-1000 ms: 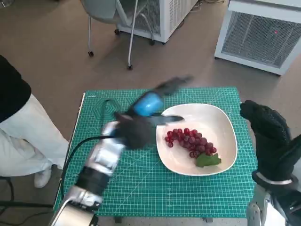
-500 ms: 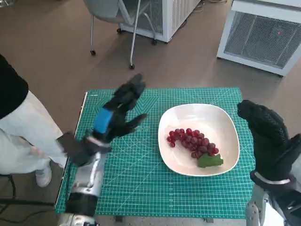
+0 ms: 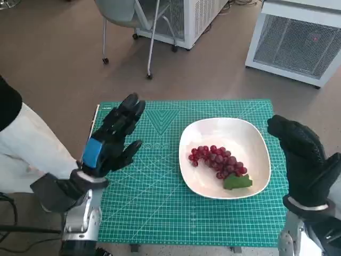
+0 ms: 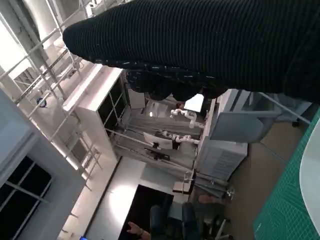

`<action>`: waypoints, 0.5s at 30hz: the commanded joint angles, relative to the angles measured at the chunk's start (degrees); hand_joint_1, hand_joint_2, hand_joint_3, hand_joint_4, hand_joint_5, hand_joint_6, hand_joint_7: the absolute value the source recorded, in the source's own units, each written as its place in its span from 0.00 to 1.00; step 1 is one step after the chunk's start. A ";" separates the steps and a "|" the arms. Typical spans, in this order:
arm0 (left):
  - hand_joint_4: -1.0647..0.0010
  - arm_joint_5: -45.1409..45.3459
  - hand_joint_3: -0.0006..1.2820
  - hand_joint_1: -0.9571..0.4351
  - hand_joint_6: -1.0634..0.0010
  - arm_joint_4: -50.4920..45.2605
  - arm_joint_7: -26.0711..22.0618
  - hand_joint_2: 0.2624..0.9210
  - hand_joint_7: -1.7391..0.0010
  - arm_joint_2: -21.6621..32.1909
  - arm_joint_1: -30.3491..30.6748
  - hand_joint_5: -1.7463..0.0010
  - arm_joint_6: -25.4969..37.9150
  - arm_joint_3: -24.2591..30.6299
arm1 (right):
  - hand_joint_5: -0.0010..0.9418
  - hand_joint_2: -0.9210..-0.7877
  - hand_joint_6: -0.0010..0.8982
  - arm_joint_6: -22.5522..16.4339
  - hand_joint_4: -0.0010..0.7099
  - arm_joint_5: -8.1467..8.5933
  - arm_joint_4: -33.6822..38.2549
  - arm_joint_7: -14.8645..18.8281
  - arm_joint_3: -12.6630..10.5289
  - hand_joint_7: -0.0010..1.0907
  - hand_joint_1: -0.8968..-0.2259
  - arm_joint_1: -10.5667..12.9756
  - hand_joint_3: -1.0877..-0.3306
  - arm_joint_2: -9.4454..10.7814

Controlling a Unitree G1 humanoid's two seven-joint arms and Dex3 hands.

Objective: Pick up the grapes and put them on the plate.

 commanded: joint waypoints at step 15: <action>0.83 -3.92 0.31 0.37 0.78 -6.33 -0.14 1.00 1.00 -0.82 4.39 1.00 4.22 0.77 | 0.00 0.00 0.42 1.22 0.90 -0.25 0.03 -0.10 0.37 0.51 0.63 1.37 0.72 -0.07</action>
